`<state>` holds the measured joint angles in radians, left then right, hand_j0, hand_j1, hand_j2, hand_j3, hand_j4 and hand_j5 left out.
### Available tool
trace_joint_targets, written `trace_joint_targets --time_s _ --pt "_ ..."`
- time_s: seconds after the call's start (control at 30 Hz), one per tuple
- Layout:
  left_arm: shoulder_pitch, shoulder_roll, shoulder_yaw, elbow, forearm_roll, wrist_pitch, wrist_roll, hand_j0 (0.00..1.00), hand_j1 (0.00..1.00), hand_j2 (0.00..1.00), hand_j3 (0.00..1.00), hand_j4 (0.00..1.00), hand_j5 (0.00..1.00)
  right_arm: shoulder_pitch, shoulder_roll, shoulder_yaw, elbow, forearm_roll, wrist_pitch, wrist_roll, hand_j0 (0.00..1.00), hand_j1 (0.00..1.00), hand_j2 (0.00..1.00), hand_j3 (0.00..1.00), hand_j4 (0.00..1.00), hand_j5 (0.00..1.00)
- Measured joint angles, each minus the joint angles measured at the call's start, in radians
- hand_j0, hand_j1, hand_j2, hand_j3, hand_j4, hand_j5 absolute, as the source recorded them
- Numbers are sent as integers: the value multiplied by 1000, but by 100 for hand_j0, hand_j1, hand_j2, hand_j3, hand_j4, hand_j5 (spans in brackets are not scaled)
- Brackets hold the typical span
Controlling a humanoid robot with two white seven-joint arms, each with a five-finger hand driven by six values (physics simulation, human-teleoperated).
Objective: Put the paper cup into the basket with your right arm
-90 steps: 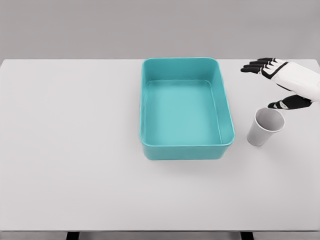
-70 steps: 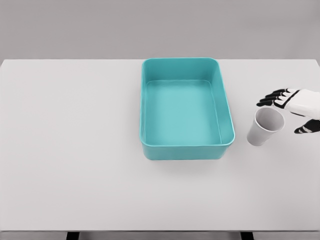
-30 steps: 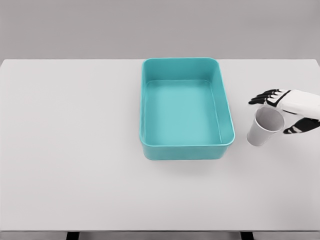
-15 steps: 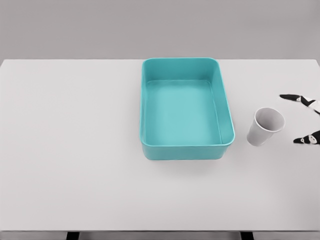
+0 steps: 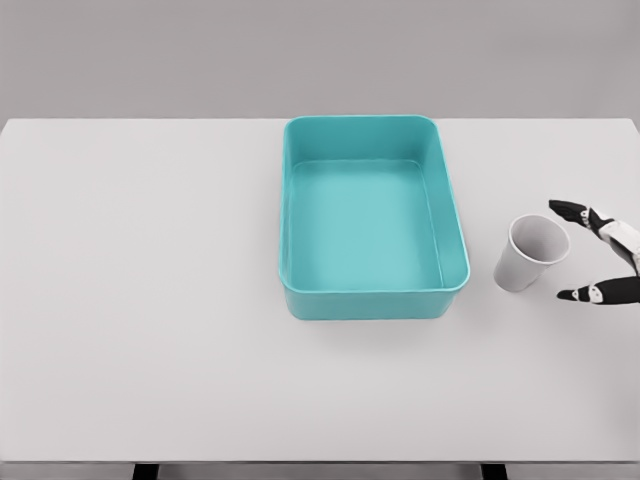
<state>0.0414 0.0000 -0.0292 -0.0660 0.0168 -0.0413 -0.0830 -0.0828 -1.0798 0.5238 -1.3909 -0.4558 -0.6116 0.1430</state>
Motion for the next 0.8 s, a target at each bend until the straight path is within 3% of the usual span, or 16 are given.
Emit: trace_joint_targets --time_s 0.33,0.8 --pt "0 0 0 0 0 0 0 100 100 100 100 100 100 17 25 3 7 -78 0 0 100 100 100 100 100 100" --pt "0 0 0 0 0 0 0 100 100 100 100 100 100 -5 95 6 30 -84 0 -2 100 100 100 100 100 100"
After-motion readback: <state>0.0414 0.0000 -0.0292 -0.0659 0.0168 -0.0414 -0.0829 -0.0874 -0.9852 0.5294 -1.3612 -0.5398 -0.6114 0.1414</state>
